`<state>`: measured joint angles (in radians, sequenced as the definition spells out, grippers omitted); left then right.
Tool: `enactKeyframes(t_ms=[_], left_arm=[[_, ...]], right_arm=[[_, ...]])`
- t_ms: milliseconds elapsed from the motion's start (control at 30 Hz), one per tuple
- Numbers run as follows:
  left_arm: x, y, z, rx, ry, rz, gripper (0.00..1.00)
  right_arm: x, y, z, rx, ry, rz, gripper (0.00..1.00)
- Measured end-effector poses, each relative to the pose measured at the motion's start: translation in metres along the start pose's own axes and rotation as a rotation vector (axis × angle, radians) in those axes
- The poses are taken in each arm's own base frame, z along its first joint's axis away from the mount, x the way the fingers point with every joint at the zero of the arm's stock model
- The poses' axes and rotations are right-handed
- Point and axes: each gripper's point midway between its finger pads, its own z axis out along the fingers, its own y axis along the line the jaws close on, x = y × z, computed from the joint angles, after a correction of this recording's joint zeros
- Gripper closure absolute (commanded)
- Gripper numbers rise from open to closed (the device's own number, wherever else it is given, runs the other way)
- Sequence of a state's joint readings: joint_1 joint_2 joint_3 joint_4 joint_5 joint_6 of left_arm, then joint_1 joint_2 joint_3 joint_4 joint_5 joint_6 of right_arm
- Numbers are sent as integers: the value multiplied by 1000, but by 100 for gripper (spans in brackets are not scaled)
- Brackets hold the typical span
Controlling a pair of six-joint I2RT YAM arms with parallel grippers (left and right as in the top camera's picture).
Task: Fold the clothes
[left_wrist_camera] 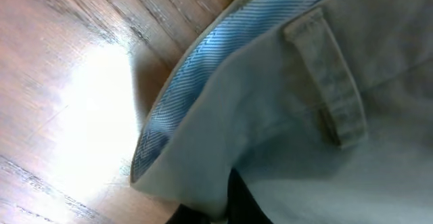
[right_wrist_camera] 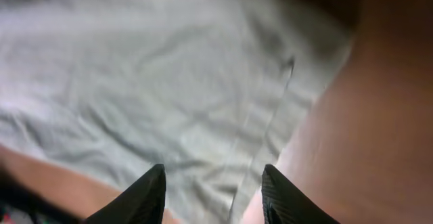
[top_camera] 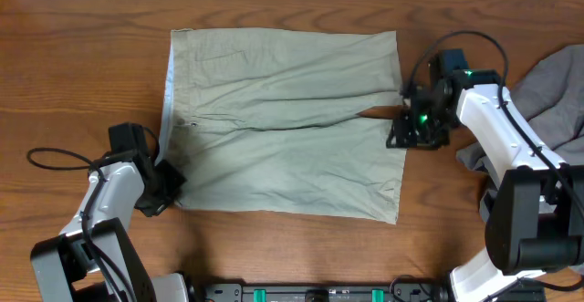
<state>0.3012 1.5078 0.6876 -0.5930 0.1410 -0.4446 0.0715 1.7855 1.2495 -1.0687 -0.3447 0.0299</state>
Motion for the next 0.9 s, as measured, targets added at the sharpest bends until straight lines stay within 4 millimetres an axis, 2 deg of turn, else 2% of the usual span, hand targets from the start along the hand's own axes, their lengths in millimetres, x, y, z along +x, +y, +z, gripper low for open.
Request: enactKeyframes(t_ms=[133, 367, 500, 733, 900], left_arm=[[0, 0, 0, 1, 0, -1, 94], [0, 0, 0, 2, 1, -2, 94], [0, 0, 0, 2, 1, -2, 94], [0, 0, 0, 2, 1, -2, 94], [0, 0, 0, 2, 0, -2, 94]], right_arm=[[24, 1, 5, 3, 91, 7, 52], [89, 15, 41, 36, 301, -2, 52], [120, 13, 57, 80, 380, 42, 53], [141, -8, 71, 170, 406, 136, 52], [138, -9, 76, 175, 373, 170, 69]])
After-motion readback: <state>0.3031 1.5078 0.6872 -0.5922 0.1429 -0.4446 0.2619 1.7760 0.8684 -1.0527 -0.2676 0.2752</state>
